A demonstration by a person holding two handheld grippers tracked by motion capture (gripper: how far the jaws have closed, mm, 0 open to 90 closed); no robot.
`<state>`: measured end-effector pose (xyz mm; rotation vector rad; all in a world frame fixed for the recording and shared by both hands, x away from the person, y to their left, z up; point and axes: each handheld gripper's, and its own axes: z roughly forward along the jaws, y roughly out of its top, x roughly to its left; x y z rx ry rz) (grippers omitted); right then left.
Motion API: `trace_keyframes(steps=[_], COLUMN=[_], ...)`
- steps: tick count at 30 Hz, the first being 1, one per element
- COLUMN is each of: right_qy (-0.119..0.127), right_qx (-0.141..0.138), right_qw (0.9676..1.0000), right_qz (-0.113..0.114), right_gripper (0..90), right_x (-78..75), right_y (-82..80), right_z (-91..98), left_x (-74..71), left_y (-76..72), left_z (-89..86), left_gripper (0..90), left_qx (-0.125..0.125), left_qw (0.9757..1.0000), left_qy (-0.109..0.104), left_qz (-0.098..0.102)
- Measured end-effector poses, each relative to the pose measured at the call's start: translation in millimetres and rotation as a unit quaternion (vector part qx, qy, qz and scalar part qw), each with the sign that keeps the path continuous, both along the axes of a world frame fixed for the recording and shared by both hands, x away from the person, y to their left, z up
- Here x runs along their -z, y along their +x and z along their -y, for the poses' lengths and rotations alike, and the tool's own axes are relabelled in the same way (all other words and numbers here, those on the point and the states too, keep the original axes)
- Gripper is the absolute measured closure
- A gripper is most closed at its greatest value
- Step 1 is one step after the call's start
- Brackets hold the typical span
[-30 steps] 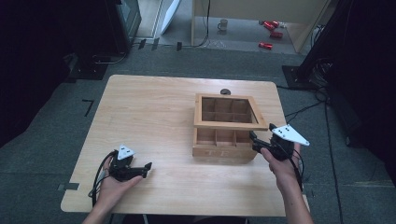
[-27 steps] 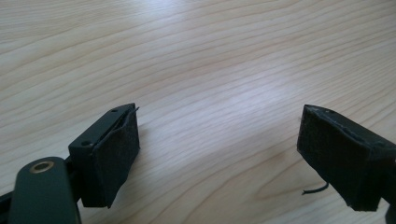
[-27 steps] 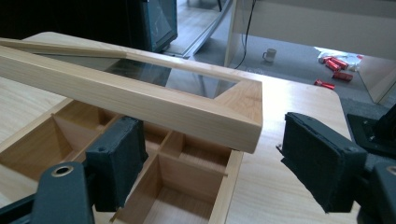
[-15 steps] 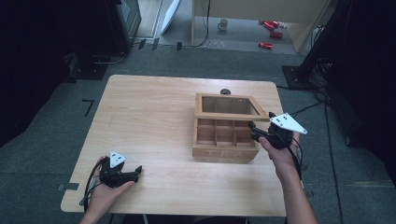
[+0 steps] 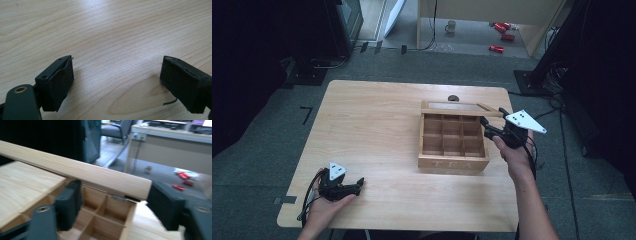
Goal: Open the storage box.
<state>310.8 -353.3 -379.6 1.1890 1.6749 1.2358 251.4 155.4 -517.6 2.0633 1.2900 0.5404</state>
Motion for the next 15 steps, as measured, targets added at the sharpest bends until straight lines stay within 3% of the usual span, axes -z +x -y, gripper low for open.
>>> trace_keyframes(steps=[6, 11, 15], right_qy=[-0.031, -0.022, -0.011], right_qx=[-0.002, 0.015, 0.022], right_qw=[0.9995, 0.9996, 0.9995], right_qz=[-0.011, 0.005, 0.020], right_gripper=[37.5, 47.8, 48.9], right_x=[9.0, 11.0, 8.2], right_y=[12.1, 14.2, 16.7], right_z=[-1.0, 1.8, 2.5], left_x=[0.2, 0.2, 0.2], left_y=[0.2, 0.3, 0.4], left_z=[0.0, -0.3, -0.2], left_gripper=[12.3, 12.3, 12.3], left_qx=[0.001, 0.003, 0.005], left_qw=[1.0000, 1.0000, 1.0000], left_qy=[-0.001, -0.001, -0.001], left_qz=[0.001, 0.001, 0.001])
